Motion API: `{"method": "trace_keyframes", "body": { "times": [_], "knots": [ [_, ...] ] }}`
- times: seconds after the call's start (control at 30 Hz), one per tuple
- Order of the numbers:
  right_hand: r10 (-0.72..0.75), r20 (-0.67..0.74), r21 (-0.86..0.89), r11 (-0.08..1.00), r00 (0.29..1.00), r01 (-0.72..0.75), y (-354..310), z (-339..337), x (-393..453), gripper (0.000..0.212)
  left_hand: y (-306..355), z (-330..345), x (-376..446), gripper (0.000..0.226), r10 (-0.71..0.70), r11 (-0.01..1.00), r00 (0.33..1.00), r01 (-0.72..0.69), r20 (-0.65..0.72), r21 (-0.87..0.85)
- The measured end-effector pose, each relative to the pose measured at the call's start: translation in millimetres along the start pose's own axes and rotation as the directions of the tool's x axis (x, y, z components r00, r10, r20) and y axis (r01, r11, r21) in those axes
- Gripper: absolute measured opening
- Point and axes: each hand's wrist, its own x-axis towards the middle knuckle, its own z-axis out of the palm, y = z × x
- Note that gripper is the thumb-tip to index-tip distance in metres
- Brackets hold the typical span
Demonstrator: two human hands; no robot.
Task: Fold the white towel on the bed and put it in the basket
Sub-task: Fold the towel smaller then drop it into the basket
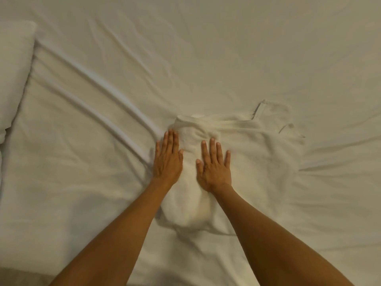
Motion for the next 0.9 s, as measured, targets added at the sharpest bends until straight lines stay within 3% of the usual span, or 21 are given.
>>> {"method": "trace_keyframes", "body": {
  "times": [0.07, 0.13, 0.2, 0.27, 0.33, 0.4, 0.47, 0.53, 0.6, 0.77, 0.9],
  "knots": [
    [-0.044, -0.046, 0.043, 0.998, 0.998, 0.046, 2.7, -8.2, -5.7, 0.057, 12.3, -5.4, -0.4, 0.062, -0.018, 1.000, 0.997, 0.019, -0.074, 0.021],
    [-0.038, -0.184, 0.131, 0.989, 0.982, 0.062, 11.2, -19.4, -13.5, 0.054, 25.6, -9.3, -1.6, 0.060, -0.001, 1.000, 0.991, 0.003, -0.132, 0.016],
    [0.085, -0.330, 0.224, 0.975, 0.940, -0.010, 31.2, -33.0, -13.4, 0.053, 38.2, -10.9, -0.3, 0.060, 0.096, 0.995, 0.983, -0.097, -0.158, 0.004],
    [0.181, -0.379, 0.239, 0.966, 0.907, -0.093, 62.2, -49.4, -5.4, 0.057, 48.5, -8.7, 7.8, 0.063, 0.238, 0.971, 0.964, -0.238, -0.123, 0.017],
    [0.208, -0.348, 0.138, 0.976, 0.914, -0.170, 99.1, -64.6, 5.6, 0.059, 51.8, -5.5, 19.2, 0.067, 0.302, 0.952, 0.952, -0.299, -0.051, 0.060],
    [0.228, -0.194, 0.050, 0.974, 0.954, -0.223, 135.1, -74.7, 14.0, 0.059, 50.6, -2.9, 30.5, 0.073, 0.291, 0.954, 0.957, -0.291, 0.011, 0.068],
    [0.210, -0.016, 0.007, 0.978, 0.977, -0.210, 159.4, -77.8, 17.9, 0.060, 48.0, -0.1, 37.5, 0.078, 0.274, 0.959, 0.960, -0.277, 0.067, 0.056],
    [0.180, 0.055, -0.043, 0.983, 0.982, -0.178, 169.6, -77.8, 20.7, 0.061, 47.0, 2.4, 41.8, 0.081, 0.262, 0.961, 0.959, -0.270, 0.104, 0.066],
    [0.186, 0.037, -0.064, 0.981, 0.982, -0.183, 167.7, -78.8, 21.4, 0.061, 49.6, 0.6, 44.0, 0.080, 0.245, 0.963, 0.960, -0.257, 0.134, 0.083],
    [0.094, -0.233, -0.059, 0.992, 0.968, -0.111, 142.9, -68.4, -12.1, 0.059, 60.6, -16.8, 29.3, 0.069, 0.215, 0.970, 0.967, -0.228, 0.137, 0.088],
    [-0.100, -0.121, -0.070, 0.993, 0.988, 0.092, 129.6, -20.9, -89.0, 0.066, 48.3, -8.4, -42.3, 0.079, 0.281, 0.960, 0.955, -0.281, 0.093, -0.013]
  ]
}}
